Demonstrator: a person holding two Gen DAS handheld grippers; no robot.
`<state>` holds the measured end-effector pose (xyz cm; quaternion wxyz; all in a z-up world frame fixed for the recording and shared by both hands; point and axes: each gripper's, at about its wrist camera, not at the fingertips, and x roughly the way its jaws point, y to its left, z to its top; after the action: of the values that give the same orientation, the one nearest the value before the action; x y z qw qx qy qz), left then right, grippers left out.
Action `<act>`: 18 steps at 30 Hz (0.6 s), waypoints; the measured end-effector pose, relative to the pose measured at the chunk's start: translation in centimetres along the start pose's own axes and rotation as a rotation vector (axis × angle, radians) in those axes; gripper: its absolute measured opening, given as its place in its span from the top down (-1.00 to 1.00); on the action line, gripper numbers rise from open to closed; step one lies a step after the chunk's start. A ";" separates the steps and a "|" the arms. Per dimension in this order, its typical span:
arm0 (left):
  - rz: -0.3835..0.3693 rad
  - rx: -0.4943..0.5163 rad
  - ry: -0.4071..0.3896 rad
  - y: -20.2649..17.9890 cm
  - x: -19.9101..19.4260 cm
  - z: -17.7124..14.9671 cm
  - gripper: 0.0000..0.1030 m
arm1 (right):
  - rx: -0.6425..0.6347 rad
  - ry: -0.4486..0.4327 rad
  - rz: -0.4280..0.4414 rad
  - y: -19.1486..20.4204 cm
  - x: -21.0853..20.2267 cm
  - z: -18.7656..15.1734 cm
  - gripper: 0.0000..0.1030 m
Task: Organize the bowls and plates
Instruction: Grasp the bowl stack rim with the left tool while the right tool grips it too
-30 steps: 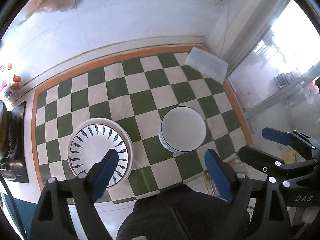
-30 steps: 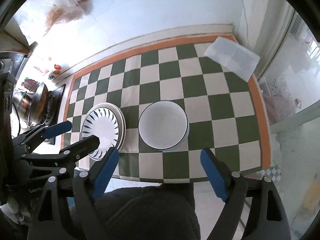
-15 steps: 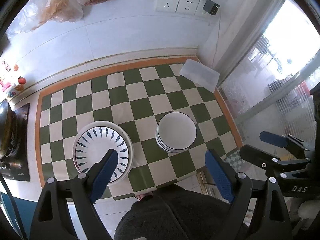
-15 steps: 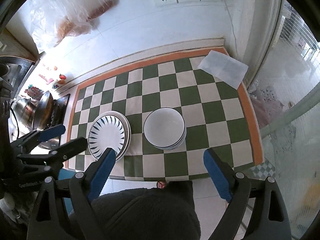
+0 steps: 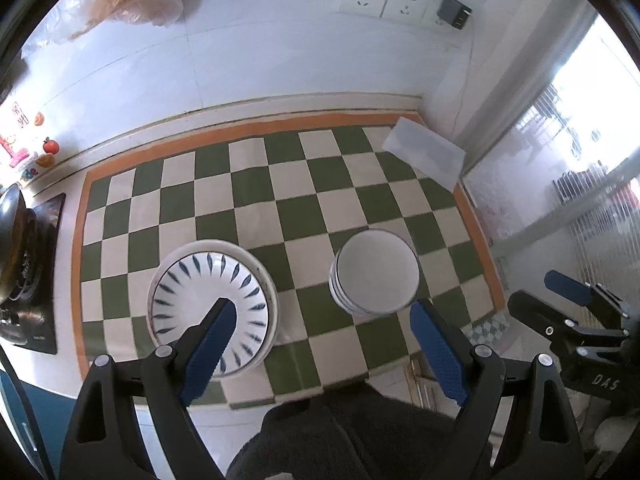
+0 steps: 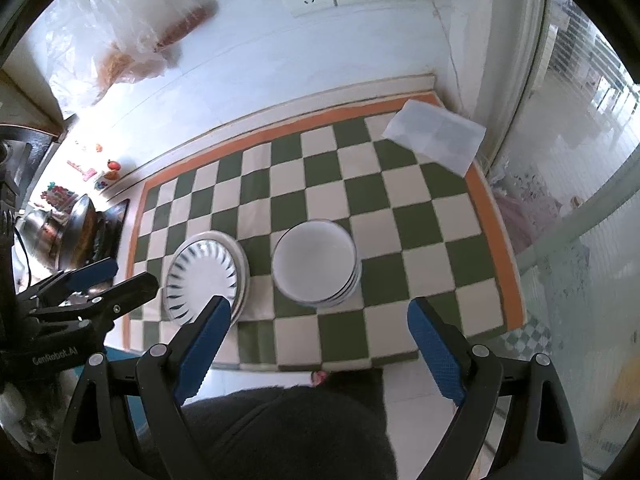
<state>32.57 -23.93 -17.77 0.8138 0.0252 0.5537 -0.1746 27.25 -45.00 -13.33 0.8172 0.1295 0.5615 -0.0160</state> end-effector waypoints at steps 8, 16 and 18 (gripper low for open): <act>0.006 0.006 0.033 1.0 6.7 1.8 -0.73 | -0.005 0.012 -0.041 -1.5 6.2 0.6 -0.79; -0.176 -0.082 0.332 1.5 17.6 3.4 -0.72 | 0.187 0.190 0.074 -5.5 16.7 0.3 -0.79; -0.213 -0.116 0.392 1.7 19.7 3.4 -0.71 | 0.245 0.223 0.125 -6.6 19.1 0.0 -0.78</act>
<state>42.62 -28.18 -34.67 0.6678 -0.0468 0.7098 -0.2193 33.17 -49.07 -32.18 0.7272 0.2637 0.6335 -0.0187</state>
